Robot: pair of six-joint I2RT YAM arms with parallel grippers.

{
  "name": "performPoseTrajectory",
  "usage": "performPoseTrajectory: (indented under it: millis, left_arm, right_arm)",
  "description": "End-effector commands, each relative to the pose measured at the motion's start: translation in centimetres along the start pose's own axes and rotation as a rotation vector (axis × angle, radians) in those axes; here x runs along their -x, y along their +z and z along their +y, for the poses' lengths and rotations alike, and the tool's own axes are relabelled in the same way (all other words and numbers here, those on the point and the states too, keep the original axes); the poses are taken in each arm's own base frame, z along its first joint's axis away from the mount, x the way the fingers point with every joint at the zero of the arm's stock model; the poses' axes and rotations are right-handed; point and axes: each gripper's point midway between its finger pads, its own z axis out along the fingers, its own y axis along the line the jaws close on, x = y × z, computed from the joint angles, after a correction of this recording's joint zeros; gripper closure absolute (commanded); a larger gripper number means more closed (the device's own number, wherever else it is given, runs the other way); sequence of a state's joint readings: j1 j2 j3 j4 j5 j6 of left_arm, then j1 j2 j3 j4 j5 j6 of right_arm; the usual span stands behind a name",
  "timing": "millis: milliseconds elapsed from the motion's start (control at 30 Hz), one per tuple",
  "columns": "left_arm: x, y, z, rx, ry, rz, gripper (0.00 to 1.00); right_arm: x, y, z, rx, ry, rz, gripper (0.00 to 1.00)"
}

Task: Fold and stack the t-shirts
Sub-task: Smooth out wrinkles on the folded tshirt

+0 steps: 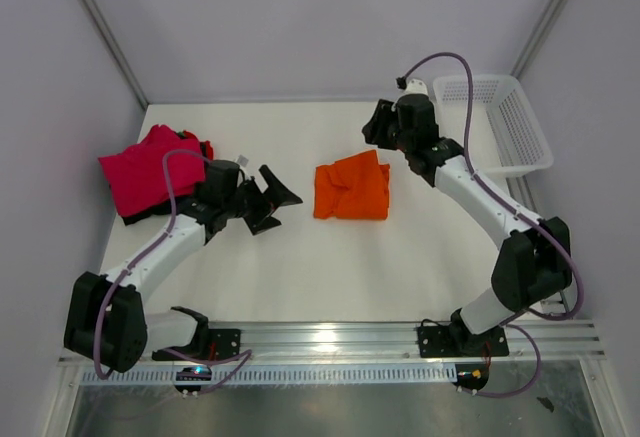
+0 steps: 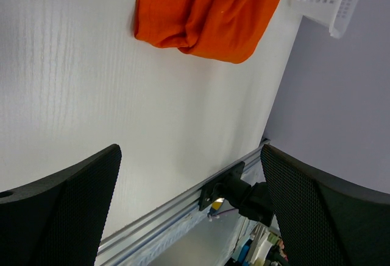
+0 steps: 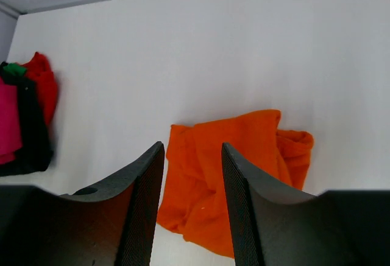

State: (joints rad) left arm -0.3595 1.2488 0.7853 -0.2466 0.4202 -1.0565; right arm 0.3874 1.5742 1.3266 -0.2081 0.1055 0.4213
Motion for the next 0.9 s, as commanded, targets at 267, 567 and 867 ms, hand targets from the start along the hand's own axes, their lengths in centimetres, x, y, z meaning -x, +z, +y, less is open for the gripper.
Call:
performPoseTrajectory:
  millis: [267,567,867]
  left_arm:
    - [0.7,-0.1,-1.4,-0.031,0.038,-0.013,0.01]
    - [1.0,-1.4,-1.4,-0.015,0.050,-0.062,0.01]
    - [1.2,-2.1,-1.6,-0.017,0.068,-0.085,0.01]
  right_arm:
    - [-10.9,5.6,5.0,0.304,0.083,0.264,0.53]
    - [-15.0,9.0,4.9,0.289,0.182,0.395,0.53]
    - [-17.9,7.6,4.1,0.264,0.196,0.443,0.53]
